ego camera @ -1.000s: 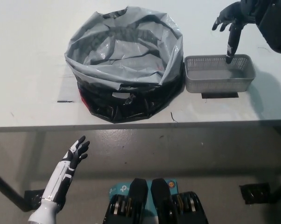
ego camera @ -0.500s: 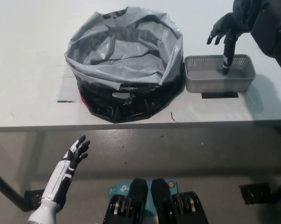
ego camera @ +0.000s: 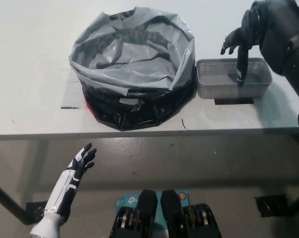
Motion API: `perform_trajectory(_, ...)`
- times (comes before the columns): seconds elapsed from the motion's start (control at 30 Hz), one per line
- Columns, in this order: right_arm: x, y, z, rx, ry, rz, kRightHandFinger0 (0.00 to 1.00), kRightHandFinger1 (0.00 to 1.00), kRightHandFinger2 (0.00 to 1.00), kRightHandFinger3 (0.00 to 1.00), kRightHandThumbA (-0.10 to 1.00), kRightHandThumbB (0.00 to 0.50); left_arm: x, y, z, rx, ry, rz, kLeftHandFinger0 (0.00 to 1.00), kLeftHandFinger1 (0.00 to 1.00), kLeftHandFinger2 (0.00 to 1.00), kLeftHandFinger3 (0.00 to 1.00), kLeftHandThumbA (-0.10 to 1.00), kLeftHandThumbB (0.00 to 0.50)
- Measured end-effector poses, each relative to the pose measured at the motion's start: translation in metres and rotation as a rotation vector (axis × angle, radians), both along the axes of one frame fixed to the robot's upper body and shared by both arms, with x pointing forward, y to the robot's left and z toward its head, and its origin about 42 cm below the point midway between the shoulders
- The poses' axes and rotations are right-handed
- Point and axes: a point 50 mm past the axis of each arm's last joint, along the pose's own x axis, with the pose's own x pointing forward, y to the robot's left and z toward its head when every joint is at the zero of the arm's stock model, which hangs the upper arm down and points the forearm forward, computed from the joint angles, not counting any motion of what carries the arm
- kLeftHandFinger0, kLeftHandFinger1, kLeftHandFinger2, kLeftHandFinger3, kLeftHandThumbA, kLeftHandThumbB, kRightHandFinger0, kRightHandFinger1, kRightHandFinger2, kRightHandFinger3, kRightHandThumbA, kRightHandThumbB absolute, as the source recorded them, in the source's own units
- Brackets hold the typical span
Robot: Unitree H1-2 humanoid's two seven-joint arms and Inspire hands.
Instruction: Use the right hand to pick up a small rectangular container and put it into a plastic bag and lift the bag
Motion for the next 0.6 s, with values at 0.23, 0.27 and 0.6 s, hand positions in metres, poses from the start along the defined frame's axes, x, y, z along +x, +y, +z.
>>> perform_trajectory(0.23,0.0015,-0.0019,-0.0079,-0.011,-0.076,-0.017,1.00,1.00,1.00,1.00,1.00,0.500,0.0000,-0.0002,0.0002,-0.003,0.000,-0.004,1.00,1.00,1.00,1.00,1.00,0.278)
perform_trajectory(0.27,0.0016,-0.0021,-0.0088,-0.011,-0.085,-0.019,1.00,1.00,1.00,1.00,1.00,0.500,0.0000,-0.0002,0.0002,-0.003,0.000,-0.004,1.00,1.00,1.00,1.00,1.00,0.277)
perform_trajectory(0.6,0.0038,-0.0021,-0.0078,0.033,-0.168,-0.028,1.00,1.00,1.00,1.00,1.00,0.500,0.0003,-0.0002,0.0006,-0.013,-0.001,-0.005,1.00,1.00,1.00,1.00,1.00,0.295)
